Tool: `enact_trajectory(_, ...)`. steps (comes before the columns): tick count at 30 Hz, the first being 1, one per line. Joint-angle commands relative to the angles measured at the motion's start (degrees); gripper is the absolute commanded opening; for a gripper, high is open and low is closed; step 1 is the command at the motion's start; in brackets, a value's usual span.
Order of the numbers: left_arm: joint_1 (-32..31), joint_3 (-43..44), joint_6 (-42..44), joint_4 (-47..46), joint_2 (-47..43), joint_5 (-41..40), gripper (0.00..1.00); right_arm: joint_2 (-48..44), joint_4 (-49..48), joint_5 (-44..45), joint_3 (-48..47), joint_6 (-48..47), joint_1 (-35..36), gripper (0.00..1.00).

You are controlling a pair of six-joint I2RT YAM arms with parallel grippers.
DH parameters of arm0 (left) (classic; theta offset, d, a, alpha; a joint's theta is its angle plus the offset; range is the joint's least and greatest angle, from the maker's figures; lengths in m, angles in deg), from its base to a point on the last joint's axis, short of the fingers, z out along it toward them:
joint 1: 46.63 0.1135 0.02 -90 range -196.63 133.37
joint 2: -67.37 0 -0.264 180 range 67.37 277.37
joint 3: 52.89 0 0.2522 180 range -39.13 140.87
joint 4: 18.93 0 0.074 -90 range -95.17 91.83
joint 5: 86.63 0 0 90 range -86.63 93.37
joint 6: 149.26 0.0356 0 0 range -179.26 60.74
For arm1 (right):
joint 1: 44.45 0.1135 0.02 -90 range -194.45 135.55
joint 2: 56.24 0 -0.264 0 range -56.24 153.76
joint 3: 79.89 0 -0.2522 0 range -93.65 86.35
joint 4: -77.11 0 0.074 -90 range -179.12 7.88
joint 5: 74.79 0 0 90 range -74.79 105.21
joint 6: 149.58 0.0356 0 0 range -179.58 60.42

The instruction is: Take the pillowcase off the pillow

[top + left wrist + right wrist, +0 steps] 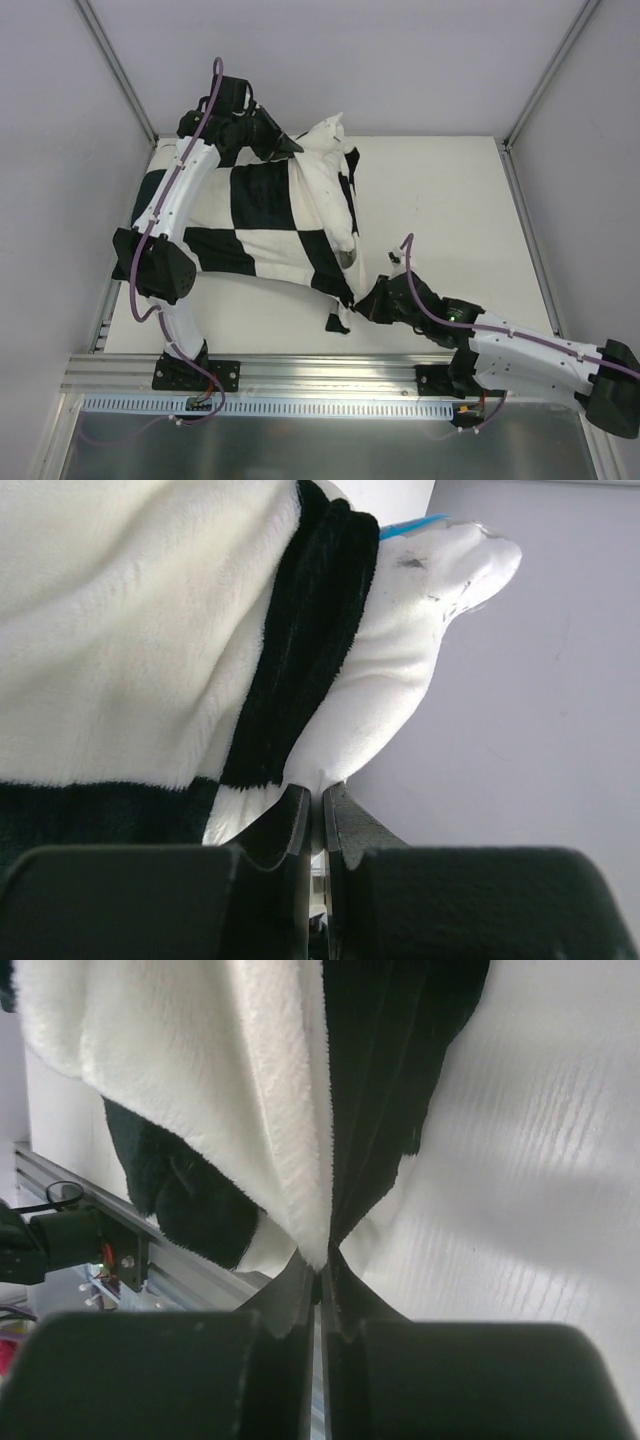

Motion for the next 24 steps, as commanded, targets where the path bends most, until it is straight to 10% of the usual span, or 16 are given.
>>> enact_trajectory(1, 5.97, -0.56, -2.92, -14.35, -7.59, -5.61, 0.0, 9.68, 14.09, -4.05, 0.03, -3.56, 1.73, 0.01)
enact_trajectory(7, 4.48, -10.77, -5.21, -20.59, -15.05, -1.56, 0.0, 34.4, 11.88, -4.3, -19.03, -12.7, -1.33, 0.01)
enact_trajectory(9, 4.48, -12.0, -4.77, -21.11, -16.47, -1.04, 0.0, 37.5, 13.2, -4.83, -24.21, -15.08, -1.95, 0.18)
enact_trajectory(10, 4.48, -12.01, -3.64, -21.03, -17.0, -0.08, 0.0, 37.15, 13.55, -4.84, -24.94, -15.96, -2.57, 0.42)
enact_trajectory(14, 4.48, -13.85, -2.84, -21.03, -17.53, 2.91, 0.0, 30.05, 16.52, -4.49, -26.26, -21.49, -6.78, 0.79)
enact_trajectory(24, -2.81, -18.95, 0.67, -21.2, -16.13, 4.41, 0.0, 11.57, 18.3, -18.07, -31.44, -31.35, -28.14, 0.98)
